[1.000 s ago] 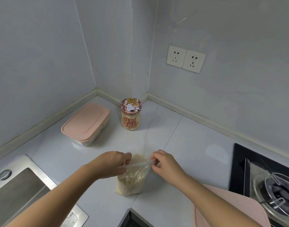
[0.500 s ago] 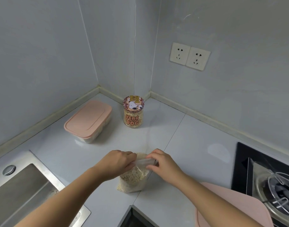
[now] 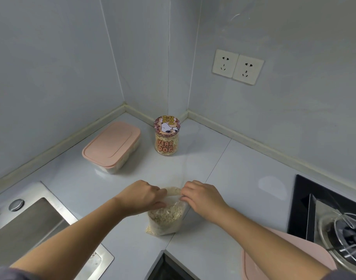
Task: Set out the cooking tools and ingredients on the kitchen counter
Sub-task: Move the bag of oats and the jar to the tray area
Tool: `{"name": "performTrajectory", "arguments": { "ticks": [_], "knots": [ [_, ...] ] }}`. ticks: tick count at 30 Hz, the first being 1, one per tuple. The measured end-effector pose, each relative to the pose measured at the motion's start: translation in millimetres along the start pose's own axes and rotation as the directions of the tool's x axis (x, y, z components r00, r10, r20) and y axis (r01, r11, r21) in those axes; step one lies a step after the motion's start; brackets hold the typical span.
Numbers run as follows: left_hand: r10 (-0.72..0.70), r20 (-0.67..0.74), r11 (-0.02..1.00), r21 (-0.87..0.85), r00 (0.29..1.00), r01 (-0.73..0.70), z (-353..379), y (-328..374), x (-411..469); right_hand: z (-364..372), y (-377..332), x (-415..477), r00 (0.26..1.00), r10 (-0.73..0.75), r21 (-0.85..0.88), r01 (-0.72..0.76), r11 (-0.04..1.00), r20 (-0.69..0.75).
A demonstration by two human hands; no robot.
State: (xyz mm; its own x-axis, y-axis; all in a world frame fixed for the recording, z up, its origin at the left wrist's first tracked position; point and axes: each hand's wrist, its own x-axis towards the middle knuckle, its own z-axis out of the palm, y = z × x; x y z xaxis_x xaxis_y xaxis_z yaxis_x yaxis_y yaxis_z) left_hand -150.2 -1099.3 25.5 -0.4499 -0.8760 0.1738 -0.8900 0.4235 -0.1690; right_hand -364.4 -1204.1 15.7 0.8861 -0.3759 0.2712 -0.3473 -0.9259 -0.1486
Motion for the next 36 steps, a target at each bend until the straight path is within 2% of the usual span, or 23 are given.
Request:
{"name": "performTrajectory", "arguments": {
  "ticks": [3,7,10,13,19,22,28,34,36],
  "knots": [
    [-0.019,-0.045,1.000,0.013,0.999,0.020,0,7,-5,-1,0,4,0.995,-0.079,-0.092,0.073,0.993,-0.061],
    [-0.103,-0.139,0.994,0.017,0.985,0.106,-7,2,-9,-16,-6,12,0.982,-0.114,-0.050,0.107,0.993,-0.149],
    [-0.151,-0.116,0.988,0.017,0.982,0.154,-1,1,-16,-10,-6,7,0.992,-0.120,-0.021,0.120,0.993,-0.032],
    [-0.133,-0.063,0.991,0.021,0.989,0.134,13,11,-18,7,-4,-1,0.988,-0.091,0.026,0.089,0.996,0.123],
    [-0.077,-0.150,0.996,0.023,0.986,0.081,1,14,-17,-1,-5,-4,0.986,-0.139,-0.017,0.138,0.990,-0.093],
    [-0.135,-0.162,0.991,0.004,0.978,0.137,8,19,-20,5,-6,-9,0.987,-0.120,-0.030,0.118,0.993,-0.104],
    [-0.185,-0.139,0.982,-0.054,0.973,0.179,13,36,-6,4,-5,-12,1.000,0.028,0.035,-0.028,0.999,-0.005],
    [-0.207,-0.020,0.978,0.020,0.978,0.208,12,42,15,-9,4,-16,0.978,0.048,0.093,-0.068,0.993,0.203],
    [-0.203,0.000,0.979,0.034,0.979,0.203,6,46,18,-12,7,-19,0.971,0.052,0.152,-0.089,0.984,0.233]
  ]
}}
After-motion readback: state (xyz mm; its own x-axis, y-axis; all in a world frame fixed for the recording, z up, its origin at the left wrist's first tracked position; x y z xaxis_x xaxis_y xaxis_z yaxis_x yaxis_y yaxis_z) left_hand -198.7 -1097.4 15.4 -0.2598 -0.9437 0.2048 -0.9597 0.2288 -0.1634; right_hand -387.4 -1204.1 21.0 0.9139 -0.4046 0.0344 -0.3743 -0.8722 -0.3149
